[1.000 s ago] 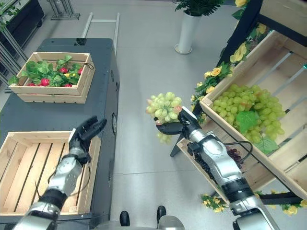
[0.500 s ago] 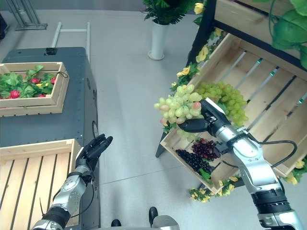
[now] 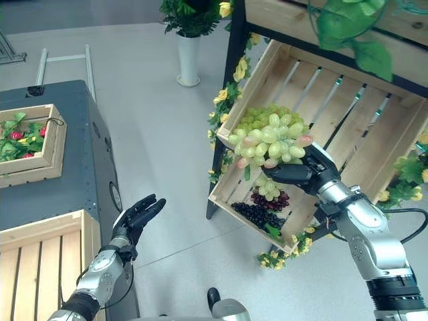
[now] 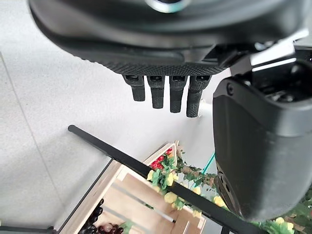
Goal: Pick up the fruits from the basket on one side to the basket on the other side
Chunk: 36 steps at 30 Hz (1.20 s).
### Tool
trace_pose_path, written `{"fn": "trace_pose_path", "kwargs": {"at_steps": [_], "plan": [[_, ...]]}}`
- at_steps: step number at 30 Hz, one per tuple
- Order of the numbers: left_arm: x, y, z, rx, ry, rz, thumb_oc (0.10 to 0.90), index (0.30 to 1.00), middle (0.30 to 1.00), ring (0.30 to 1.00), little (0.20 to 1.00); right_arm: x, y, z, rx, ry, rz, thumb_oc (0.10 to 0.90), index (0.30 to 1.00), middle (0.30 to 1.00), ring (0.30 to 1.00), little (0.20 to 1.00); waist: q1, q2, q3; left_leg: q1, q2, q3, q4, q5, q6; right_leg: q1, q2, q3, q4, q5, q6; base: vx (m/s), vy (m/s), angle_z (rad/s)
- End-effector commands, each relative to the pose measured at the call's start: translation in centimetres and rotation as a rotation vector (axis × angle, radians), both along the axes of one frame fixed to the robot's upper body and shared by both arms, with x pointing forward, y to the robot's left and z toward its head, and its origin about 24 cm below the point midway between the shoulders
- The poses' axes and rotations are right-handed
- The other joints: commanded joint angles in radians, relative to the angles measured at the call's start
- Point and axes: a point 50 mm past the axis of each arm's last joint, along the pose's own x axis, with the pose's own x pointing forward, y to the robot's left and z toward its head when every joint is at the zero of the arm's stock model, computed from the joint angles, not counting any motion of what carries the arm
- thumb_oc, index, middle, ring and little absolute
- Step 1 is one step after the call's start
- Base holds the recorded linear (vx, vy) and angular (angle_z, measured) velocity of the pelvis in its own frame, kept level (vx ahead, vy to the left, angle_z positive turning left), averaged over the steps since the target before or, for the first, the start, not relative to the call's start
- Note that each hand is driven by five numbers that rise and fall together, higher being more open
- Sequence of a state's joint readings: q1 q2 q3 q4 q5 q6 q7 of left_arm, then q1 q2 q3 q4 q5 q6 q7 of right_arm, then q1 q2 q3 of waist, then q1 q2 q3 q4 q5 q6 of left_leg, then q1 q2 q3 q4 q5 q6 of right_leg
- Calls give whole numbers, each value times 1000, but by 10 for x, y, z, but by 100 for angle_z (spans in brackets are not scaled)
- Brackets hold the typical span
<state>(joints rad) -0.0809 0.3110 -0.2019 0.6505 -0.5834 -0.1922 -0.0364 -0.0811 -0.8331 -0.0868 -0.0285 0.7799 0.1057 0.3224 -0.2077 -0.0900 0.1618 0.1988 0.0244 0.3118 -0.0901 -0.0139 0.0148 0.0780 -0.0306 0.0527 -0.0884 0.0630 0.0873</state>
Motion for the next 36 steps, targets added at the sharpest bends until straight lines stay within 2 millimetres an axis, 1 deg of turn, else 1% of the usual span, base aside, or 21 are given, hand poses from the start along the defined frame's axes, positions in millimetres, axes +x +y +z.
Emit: {"fn": "trace_pose_path", "kwargs": {"at_steps": [1, 3, 8, 11, 12, 13, 15, 18, 19, 20, 23, 28, 33, 36], "plan": [[16, -5, 17, 19, -122, -67, 800, 900, 900, 900, 900, 3, -42, 87, 78, -358, -132, 400, 300, 300, 300, 300, 23, -10, -69, -28, -17, -9, 3, -65, 4, -7, 53, 11, 1, 4, -15, 0, 0, 0], [16, -5, 17, 15, -117, -66, 800, 900, 900, 900, 900, 1, -51, 91, 72, -370, -176, 400, 300, 300, 300, 300, 22, -12, -71, -29, -17, -10, 3, -66, 3, -8, 54, 15, 1, 4, -14, 0, 0, 0], [14, -9, 14, 24, -96, -90, 800, 900, 900, 900, 900, -3, -80, 115, -18, -413, -327, 400, 300, 300, 300, 300, 29, -18, -77, -32, -15, -17, 3, -66, 1, -10, 57, 19, 1, 6, -12, -2, -4, -4], [12, -10, 13, 29, -90, -108, 800, 900, 900, 900, 900, -3, -91, 123, -44, -413, -381, 400, 300, 300, 300, 300, 36, -20, -79, -35, -14, -21, 3, -66, 1, -11, 58, 17, 1, 5, -11, -3, -3, -2], [12, -11, 12, 31, -88, -114, 800, 900, 900, 900, 900, -4, -97, 128, -84, -415, -425, 400, 300, 300, 300, 300, 41, -22, -80, -37, -15, -26, 3, -67, 1, -11, 59, 16, 1, 5, -11, 0, 0, 0], [11, -10, 12, 33, -83, -115, 800, 900, 900, 900, 900, -4, -103, 132, -83, -411, -450, 400, 300, 300, 300, 300, 46, -24, -81, -38, -16, -31, 3, -67, 2, -11, 59, 15, 1, 4, -11, 0, 0, 0], [10, -9, 11, 35, -76, -116, 800, 900, 900, 900, 900, -2, -108, 135, -104, -399, -481, 400, 300, 300, 300, 300, 51, -26, -83, -38, -16, -35, 3, -67, 1, -10, 59, 11, 1, 4, -11, 0, 0, 0], [9, -8, 9, 41, -66, -131, 800, 900, 900, 900, 900, -1, -119, 140, -234, -359, -552, 400, 300, 300, 300, 300, 62, -31, -85, -39, -18, -45, 3, -62, 1, -9, 58, 8, 1, 5, -12, 0, 0, 0], [9, -8, 9, 42, -66, -135, 800, 900, 900, 900, 900, 0, -120, 142, -247, -356, -560, 400, 300, 300, 300, 300, 64, -32, -85, -39, -18, -46, 3, -62, 1, -9, 58, 7, 1, 5, -12, -32, -11, 5], [10, -9, 10, 47, -68, -149, 800, 900, 900, 900, 900, 1, -123, 146, -318, -339, -590, 400, 300, 300, 300, 300, 70, -36, -81, -39, -19, -51, 3, -60, 1, -8, 57, 2, 1, 6, -12, -30, -9, 5], [11, -9, 10, 50, -66, -158, 800, 900, 900, 900, 900, 4, -126, 153, -380, -325, -622, 400, 300, 300, 300, 300, 80, -40, -78, -39, -21, -60, 3, -59, 3, -5, 57, -5, 1, 6, -13, -20, -6, 3], [13, -11, 9, 55, -62, -177, 800, 900, 900, 900, 900, 13, -126, 165, -410, -313, -659, 400, 300, 300, 300, 300, 93, -42, -80, -39, -25, -71, 3, -60, 4, -3, 56, -12, 1, 4, -14, 0, 0, 0], [13, -12, 8, 55, -59, -189, 800, 900, 900, 900, 900, 22, -124, 167, -450, -278, -670, 400, 300, 300, 300, 300, 106, -40, -79, -39, -26, -77, 3, -59, 4, -2, 53, -19, 1, 2, -14, -2, -1, 5], [13, -11, 7, 48, -54, -184, 800, 900, 900, 900, 900, 31, -119, 156, -477, -220, -631, 400, 300, 300, 300, 300, 113, -38, -78, -40, -28, -79, 3, -59, 3, 0, 51, -24, 1, 0, -15, -2, 5, 8]]}}
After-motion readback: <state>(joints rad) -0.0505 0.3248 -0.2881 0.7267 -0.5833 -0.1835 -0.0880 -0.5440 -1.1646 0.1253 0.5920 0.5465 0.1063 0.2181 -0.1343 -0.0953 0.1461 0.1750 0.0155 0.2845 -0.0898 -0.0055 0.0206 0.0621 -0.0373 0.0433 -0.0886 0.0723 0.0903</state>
